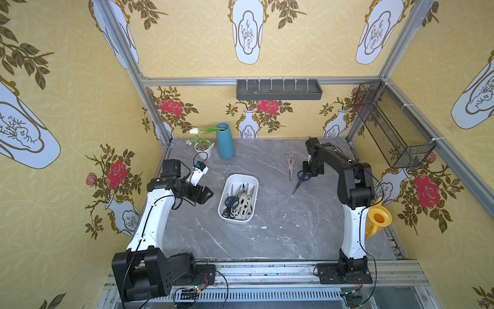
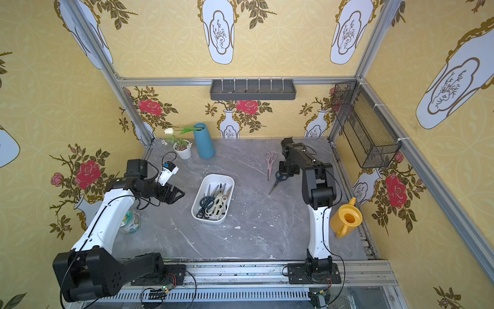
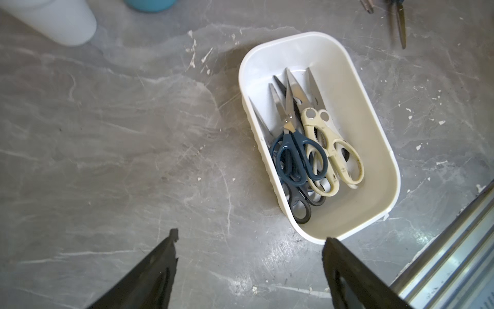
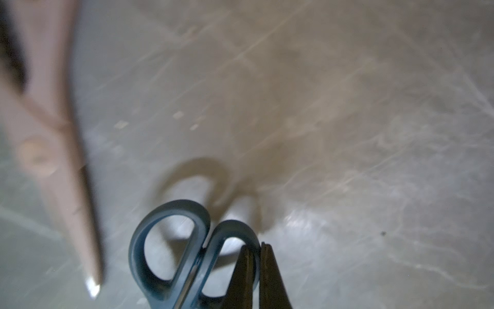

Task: Put the scissors into the storage box
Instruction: Pick up the scissors from the center of the board.

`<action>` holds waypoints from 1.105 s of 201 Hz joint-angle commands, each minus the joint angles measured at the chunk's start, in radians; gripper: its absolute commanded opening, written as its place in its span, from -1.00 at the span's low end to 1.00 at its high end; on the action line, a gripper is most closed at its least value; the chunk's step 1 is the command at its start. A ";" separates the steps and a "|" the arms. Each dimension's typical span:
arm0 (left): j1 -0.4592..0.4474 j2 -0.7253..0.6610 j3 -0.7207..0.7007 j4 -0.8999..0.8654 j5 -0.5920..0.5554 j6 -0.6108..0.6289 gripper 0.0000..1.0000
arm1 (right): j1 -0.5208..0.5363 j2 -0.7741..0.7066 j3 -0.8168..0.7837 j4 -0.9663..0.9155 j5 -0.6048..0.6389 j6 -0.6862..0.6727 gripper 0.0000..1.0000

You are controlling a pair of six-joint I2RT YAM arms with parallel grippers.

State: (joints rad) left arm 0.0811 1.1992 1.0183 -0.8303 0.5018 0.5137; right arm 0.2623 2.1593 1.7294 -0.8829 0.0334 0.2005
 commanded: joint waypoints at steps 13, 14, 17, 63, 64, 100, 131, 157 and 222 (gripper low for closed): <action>0.001 -0.098 -0.063 0.115 0.219 0.381 0.81 | 0.076 -0.125 -0.062 -0.074 -0.143 -0.064 -1.00; 0.001 -0.101 -0.066 0.121 0.224 0.388 0.81 | 0.079 -0.128 -0.065 -0.076 -0.143 -0.064 -1.00; 0.000 -0.112 -0.075 0.142 0.239 0.408 0.81 | 0.085 -0.137 -0.071 -0.081 -0.147 -0.065 -1.00; -0.082 -0.195 -0.252 0.533 0.446 0.803 0.89 | 0.211 -0.192 -0.102 -0.124 -0.448 -0.061 -1.00; -0.086 -0.194 -0.257 0.543 0.447 0.813 0.89 | 0.216 -0.192 -0.100 -0.126 -0.452 -0.061 -1.00; -0.239 -0.070 -0.272 0.758 0.472 1.036 0.78 | 0.389 -0.140 0.002 -0.155 -0.583 -0.030 -1.00; -0.289 0.006 -0.295 0.884 0.520 1.212 0.74 | 0.475 -0.080 0.099 -0.172 -0.581 -0.005 -1.00; -0.291 0.051 -0.311 0.857 0.544 1.400 0.72 | 0.492 -0.076 0.116 -0.146 -0.594 0.020 -1.00; -0.319 0.157 -0.302 0.819 0.523 1.649 0.47 | 0.509 -0.112 0.056 -0.112 -0.619 0.027 -1.00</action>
State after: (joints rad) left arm -0.2256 1.3334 0.7155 -0.0044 1.0279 2.0281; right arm 0.7712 2.0659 1.8023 -1.0138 -0.5537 0.2173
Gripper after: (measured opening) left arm 0.768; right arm 0.081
